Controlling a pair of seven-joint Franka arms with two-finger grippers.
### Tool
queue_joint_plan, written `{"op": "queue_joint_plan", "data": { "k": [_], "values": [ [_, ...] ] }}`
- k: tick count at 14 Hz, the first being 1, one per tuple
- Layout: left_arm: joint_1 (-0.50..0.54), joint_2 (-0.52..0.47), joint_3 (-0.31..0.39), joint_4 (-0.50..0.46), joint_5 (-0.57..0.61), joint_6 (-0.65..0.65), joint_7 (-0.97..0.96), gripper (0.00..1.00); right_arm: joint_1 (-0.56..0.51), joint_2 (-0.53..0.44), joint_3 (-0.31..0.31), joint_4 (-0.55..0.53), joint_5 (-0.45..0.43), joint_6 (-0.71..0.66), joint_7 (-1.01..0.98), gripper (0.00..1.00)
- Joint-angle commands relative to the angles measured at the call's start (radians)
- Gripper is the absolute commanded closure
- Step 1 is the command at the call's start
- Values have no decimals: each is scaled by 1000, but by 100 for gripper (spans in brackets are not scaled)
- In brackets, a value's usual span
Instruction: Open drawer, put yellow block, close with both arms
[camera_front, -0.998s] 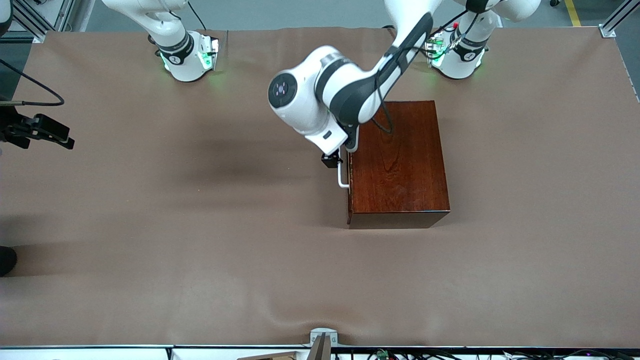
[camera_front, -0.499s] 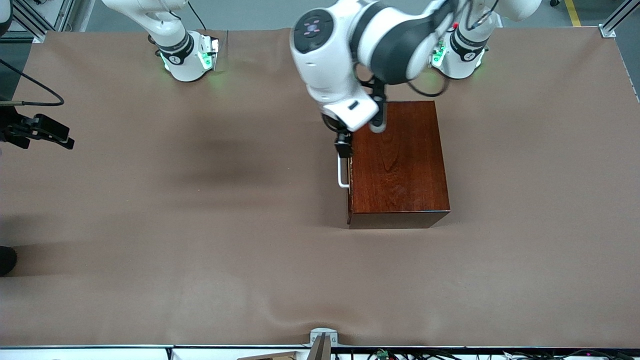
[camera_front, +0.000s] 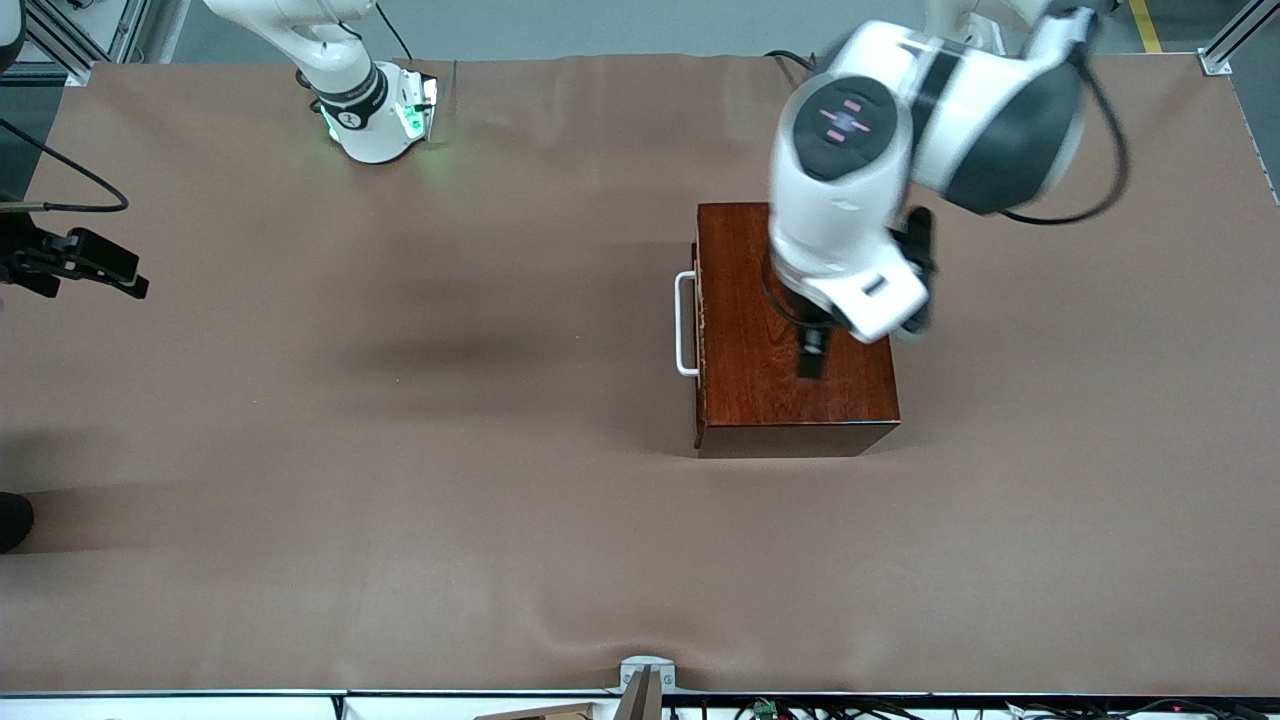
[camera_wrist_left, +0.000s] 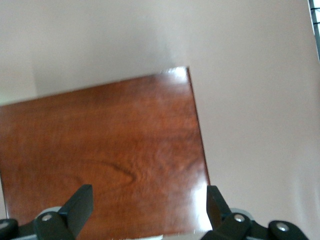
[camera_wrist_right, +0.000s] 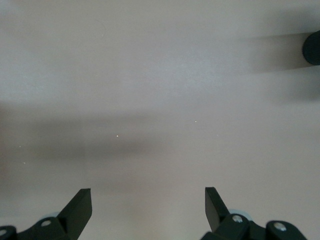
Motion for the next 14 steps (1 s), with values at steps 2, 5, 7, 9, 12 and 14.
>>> {"op": "queue_joint_plan", "data": {
  "k": [2, 5, 7, 9, 12, 14],
  "values": [
    [105, -37, -11, -31, -17, -5, 144, 0, -6, -22, 5, -20, -2, 10, 8, 0],
    [174, -54, -13, -34, -18, -5, 236, 0, -4, -22, 5, -20, -2, 12, 8, 0],
    [232, -73, -13, -48, -47, -5, 326, 0, -4, -22, 5, -19, 0, 12, 8, 0],
    [292, -89, -13, -54, -64, -7, 435, 0, -6, -22, 5, -17, -2, 15, 6, 0],
    [375, -138, -13, -74, -87, -13, 608, 0, -3, -22, 5, -20, -2, 18, 5, 0],
    [401, -172, -11, -124, -89, -13, 733, 0, -3, -22, 5, -24, -2, 27, 5, 0]
  ]
}}
